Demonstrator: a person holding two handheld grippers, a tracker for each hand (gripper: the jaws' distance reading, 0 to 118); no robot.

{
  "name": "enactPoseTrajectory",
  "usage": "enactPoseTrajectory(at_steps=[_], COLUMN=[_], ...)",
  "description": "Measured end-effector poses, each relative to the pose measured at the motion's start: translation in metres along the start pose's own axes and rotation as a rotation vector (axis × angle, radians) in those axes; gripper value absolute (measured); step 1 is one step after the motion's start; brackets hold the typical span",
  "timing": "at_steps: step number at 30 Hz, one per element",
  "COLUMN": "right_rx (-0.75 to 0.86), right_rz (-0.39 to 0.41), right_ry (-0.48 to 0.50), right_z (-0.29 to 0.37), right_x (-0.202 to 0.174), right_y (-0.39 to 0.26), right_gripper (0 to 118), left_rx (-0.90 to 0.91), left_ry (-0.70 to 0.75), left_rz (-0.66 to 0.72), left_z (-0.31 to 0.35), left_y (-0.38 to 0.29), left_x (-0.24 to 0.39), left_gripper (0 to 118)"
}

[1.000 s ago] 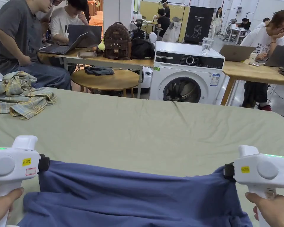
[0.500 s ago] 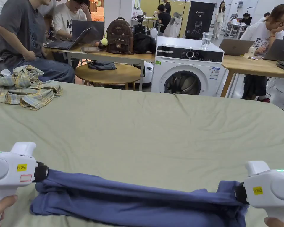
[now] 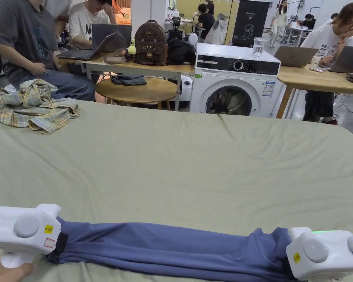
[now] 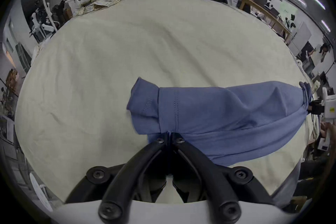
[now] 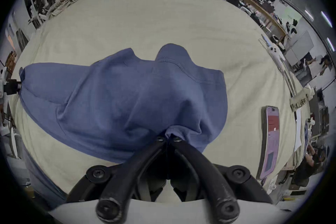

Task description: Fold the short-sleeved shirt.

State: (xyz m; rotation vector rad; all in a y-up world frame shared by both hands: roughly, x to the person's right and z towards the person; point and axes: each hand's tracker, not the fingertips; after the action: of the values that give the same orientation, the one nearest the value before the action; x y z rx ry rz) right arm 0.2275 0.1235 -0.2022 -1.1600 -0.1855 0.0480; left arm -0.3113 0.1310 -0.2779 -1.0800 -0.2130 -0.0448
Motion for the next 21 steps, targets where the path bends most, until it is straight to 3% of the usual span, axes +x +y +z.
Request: enactPoseTrajectory(at_steps=[2, 3, 5, 6, 8, 13, 19, 21], right_rx=[-0.012, -0.012, 0.028, 0.071, 0.127, 0.302, 0.721, 0.814], right_rz=[0.003, 0.001, -0.013, -0.009, -0.017, -0.087, -0.181, -0.182], right_ry=[-0.018, -0.026, -0.056, -0.088, -0.119, -0.110, -0.003, -0.014], right_z=[0.005, 0.009, 0.024, 0.033, 0.049, 0.082, 0.103, 0.106], right_x=[-0.002, -0.002, -0.003, -0.004, -0.005, -0.012, -0.045, -0.062], right_y=[0.004, 0.006, 0.009, 0.011, 0.016, 0.029, 0.025, 0.022], right_gripper=[9, 18, 49, 53, 53, 53, 52, 32], left_rx=[-0.004, -0.003, 0.038, 0.070, 0.132, 0.335, 0.609, 0.716], left_ry=[-0.001, -0.001, 0.003, 0.007, -0.009, -0.026, -0.004, 0.018], left_rz=[0.034, 0.048, 0.081, 0.087, 0.107, 0.098, 0.086, 0.066], left_z=[0.004, 0.008, 0.020, 0.025, 0.039, 0.068, 0.078, 0.080], left_y=[0.004, 0.005, 0.008, 0.010, 0.015, 0.027, 0.026, 0.020], left_x=[-0.002, -0.002, -0.002, -0.004, -0.004, 0.008, 0.034, 0.044], left_gripper=[0, 7, 32, 33, 43, 43, 43, 43])
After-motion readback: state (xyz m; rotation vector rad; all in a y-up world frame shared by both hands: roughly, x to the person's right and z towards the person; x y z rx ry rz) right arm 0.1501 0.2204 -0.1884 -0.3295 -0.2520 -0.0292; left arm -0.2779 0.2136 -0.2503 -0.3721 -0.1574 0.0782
